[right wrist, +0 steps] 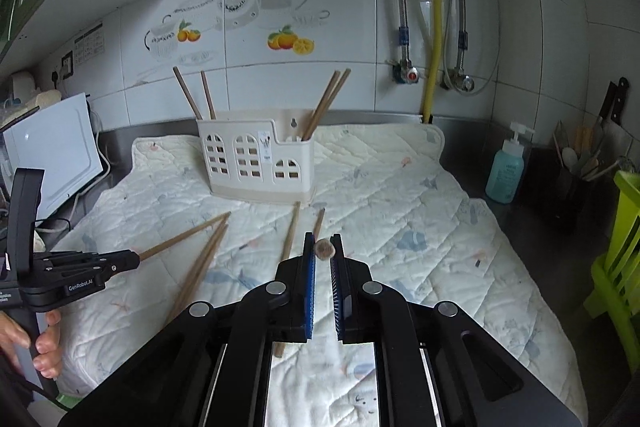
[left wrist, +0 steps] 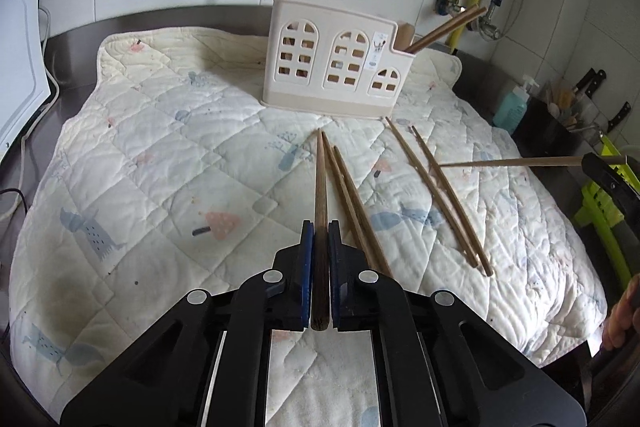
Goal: Organize utensils
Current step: 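Lift both held chopsticks over the white holder with both tools, then open the left tool to drop its chopstick in the holder while the right tool releases its own, then move the left tool to a chopstick and close on it while the right tool grasps another, then lift both held chopsticks over the white holder with both tools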
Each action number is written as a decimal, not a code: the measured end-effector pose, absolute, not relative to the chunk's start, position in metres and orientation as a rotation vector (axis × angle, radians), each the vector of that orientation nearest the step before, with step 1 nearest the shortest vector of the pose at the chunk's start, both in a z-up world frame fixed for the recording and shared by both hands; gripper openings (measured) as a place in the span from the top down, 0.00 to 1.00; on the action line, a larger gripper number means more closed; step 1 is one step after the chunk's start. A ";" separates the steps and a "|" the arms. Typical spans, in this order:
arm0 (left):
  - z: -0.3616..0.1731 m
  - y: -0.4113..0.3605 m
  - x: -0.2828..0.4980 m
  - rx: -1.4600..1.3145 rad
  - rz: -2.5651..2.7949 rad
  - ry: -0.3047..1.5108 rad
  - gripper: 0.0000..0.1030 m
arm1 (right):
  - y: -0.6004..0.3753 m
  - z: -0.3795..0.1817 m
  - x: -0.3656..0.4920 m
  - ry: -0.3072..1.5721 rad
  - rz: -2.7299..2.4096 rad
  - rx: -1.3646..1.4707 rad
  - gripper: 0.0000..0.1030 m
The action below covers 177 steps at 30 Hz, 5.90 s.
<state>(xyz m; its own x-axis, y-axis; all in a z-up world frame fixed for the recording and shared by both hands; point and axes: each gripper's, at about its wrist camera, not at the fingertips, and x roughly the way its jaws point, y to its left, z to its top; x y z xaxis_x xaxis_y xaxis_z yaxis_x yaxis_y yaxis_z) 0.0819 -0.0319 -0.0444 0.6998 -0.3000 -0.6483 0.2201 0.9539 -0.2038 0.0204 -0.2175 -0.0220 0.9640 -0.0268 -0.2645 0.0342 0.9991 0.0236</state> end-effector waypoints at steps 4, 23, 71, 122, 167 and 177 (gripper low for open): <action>-0.033 -0.029 0.086 -0.112 -0.286 0.707 0.95 | -0.218 -0.003 0.025 0.233 -0.007 0.027 0.93; 0.066 -0.024 0.127 -0.074 -0.322 0.537 0.95 | -0.217 0.099 0.080 0.180 0.109 0.010 0.93; 0.154 -0.032 0.251 -0.098 -0.224 0.402 0.91 | -0.209 0.124 0.157 0.323 0.122 -0.071 0.84; -0.092 -0.078 0.087 -0.064 -0.328 0.970 0.85 | -0.241 -0.076 0.057 0.533 0.047 0.111 0.66; -0.053 -0.059 0.083 -0.057 -0.342 0.792 0.95 | -0.206 -0.056 0.047 0.436 0.018 0.041 0.93; -0.016 -0.047 0.092 -0.070 -0.343 0.688 0.95 | -0.208 -0.001 0.056 0.327 0.054 0.033 0.93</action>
<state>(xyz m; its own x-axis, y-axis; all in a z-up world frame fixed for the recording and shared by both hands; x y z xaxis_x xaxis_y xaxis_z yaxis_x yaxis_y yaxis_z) 0.0917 -0.0474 -0.0163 0.7188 -0.3329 -0.6103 0.2872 0.9417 -0.1755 0.0563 -0.2079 -0.0008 0.9456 0.0579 -0.3203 -0.0473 0.9980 0.0409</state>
